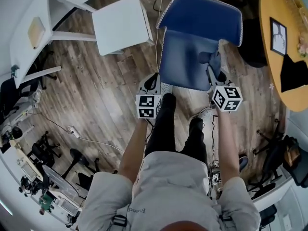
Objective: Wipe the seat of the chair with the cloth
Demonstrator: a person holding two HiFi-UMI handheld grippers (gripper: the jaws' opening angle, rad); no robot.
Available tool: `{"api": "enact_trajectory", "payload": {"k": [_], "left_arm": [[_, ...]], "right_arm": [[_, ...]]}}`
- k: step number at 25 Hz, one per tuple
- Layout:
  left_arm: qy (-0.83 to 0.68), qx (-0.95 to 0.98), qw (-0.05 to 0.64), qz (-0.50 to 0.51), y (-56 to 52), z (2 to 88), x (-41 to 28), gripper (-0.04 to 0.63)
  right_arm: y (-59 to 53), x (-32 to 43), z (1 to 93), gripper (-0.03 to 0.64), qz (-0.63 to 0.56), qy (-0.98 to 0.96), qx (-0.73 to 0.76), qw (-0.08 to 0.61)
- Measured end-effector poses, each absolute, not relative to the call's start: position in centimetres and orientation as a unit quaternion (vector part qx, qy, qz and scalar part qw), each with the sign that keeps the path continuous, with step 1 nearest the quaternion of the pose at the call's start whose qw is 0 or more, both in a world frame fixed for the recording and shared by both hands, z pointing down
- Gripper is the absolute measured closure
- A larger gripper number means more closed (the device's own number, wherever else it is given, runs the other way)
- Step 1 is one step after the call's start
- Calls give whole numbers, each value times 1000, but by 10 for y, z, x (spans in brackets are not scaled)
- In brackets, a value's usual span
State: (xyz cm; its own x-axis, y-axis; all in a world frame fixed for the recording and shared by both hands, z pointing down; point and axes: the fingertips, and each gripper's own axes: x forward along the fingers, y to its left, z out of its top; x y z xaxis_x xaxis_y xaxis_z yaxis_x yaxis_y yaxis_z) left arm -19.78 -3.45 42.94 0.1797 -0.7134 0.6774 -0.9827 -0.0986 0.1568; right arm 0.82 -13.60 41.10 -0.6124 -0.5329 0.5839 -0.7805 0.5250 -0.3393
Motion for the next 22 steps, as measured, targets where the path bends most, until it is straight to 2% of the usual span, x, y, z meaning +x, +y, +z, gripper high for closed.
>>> {"api": "enact_trajectory", "payload": {"k": [11,15,22], "left_arm": [[-538,728,355,233,-42,563,-188,568],[-530,731,362,231,-43,593,-192,568],[-535,732,362,217,-58,601,-214,568]], "right_arm": [[-165,-3,538,567,302,-824,418,237],[-179,-27,566,566,255,-835,403,274],[-210,-119,613,566,117,-868,303,374]]}}
